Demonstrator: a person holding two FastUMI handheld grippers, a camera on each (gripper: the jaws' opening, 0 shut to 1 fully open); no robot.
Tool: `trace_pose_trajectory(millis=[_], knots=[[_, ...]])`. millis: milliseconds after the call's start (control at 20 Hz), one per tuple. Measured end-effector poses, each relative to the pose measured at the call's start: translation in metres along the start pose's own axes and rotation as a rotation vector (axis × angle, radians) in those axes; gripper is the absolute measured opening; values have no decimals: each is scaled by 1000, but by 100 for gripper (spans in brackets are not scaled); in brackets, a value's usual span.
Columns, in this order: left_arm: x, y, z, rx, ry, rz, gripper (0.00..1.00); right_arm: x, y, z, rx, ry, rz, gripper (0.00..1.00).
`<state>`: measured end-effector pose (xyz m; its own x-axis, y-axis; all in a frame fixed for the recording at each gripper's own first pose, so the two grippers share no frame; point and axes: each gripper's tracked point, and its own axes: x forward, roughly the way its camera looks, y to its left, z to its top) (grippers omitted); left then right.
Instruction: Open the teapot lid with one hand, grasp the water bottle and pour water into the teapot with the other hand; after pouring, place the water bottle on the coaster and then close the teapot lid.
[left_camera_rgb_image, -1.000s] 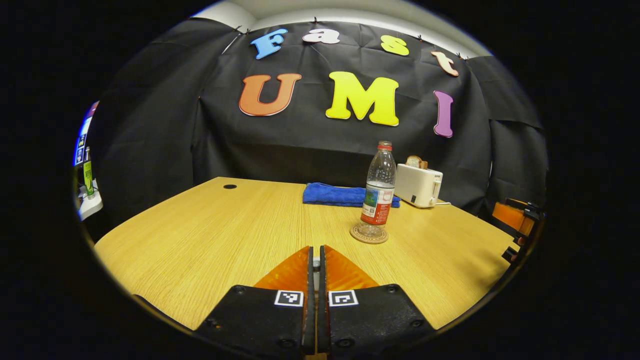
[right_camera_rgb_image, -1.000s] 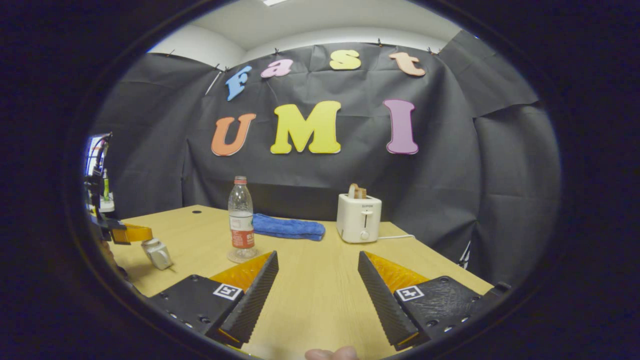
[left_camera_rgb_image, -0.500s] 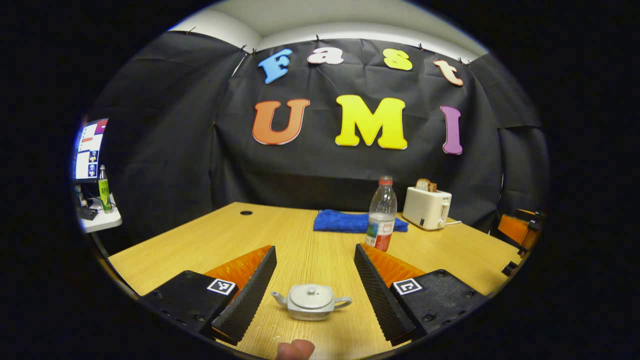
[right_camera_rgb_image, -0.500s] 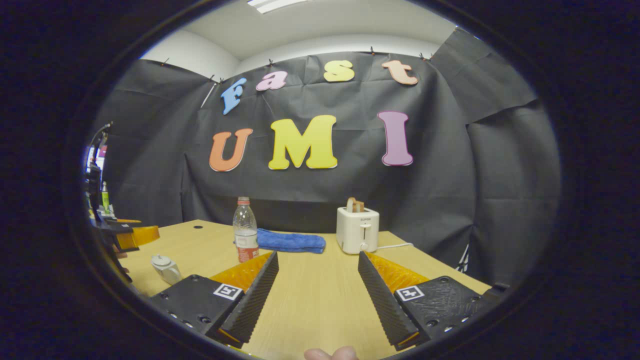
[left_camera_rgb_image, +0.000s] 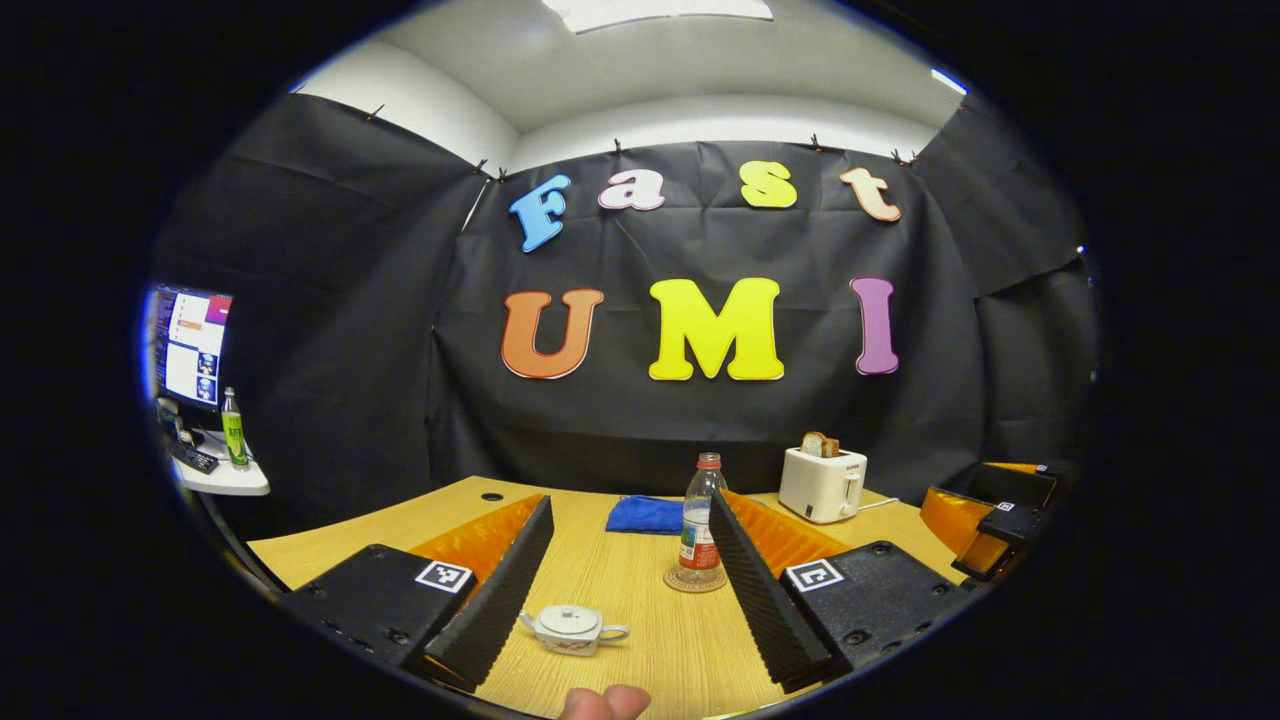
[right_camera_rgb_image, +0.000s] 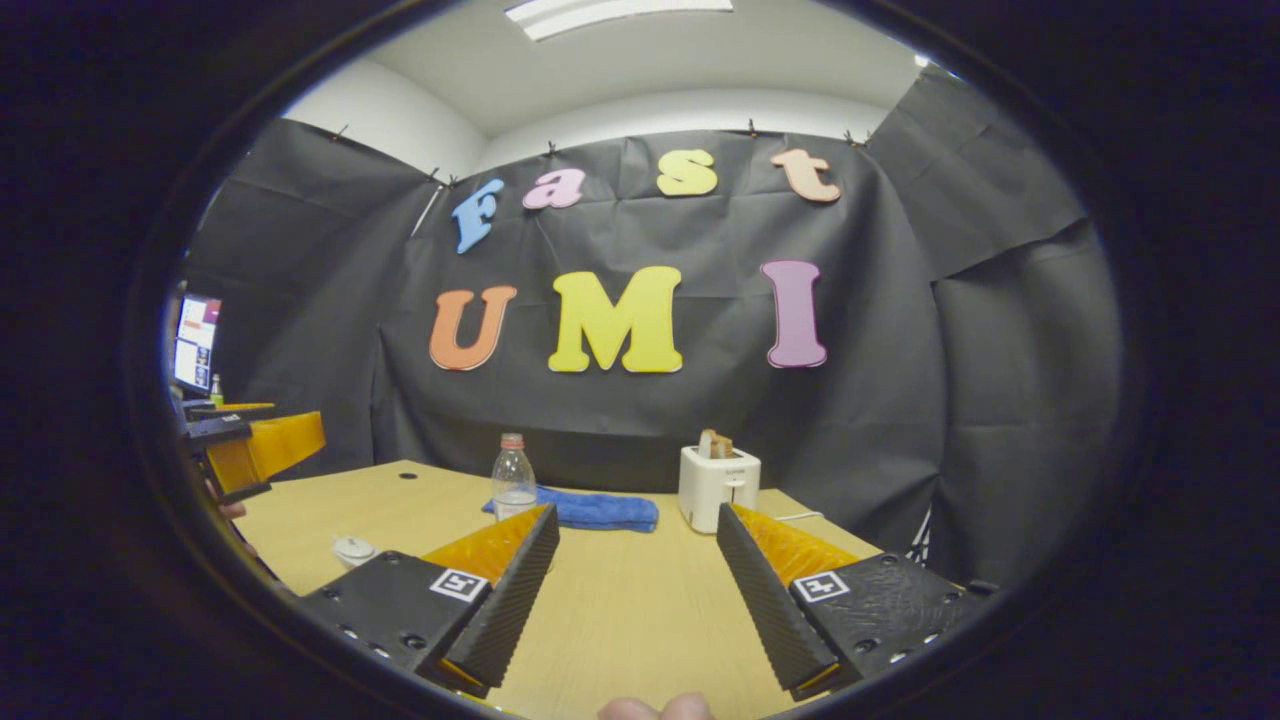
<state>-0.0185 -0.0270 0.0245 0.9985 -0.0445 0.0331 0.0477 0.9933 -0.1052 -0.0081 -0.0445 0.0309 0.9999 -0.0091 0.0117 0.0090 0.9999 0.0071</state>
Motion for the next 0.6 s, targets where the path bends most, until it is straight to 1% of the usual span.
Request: trace_pose_trajectory(millis=[50, 150, 200, 250, 400, 450, 600], knots=[[-4, -1, -2, 7, 8, -3, 98, -6, 4, -1, -4, 3, 0, 95], [-10, -7, -2, 9, 16, -32, 98, -15, 9, 2, -9, -4, -6, 95], [-11, -7, -2, 10, 22, -39, 98, -16, 11, 2, -15, -6, -13, 93], [-11, -4, 0, 6, 19, -36, 98, -17, 13, 1, -20, -2, -16, 96], [-10, 2, 1, -8, 24, -38, 98, -19, 26, 0, -16, 2, 1, 95], [-11, 5, 3, -11, 21, -35, 98, -19, 28, -1, -10, 9, 6, 98], [-12, 9, 9, -9, 5, -35, 98, -17, 32, -4, -5, 25, 9, 98]])
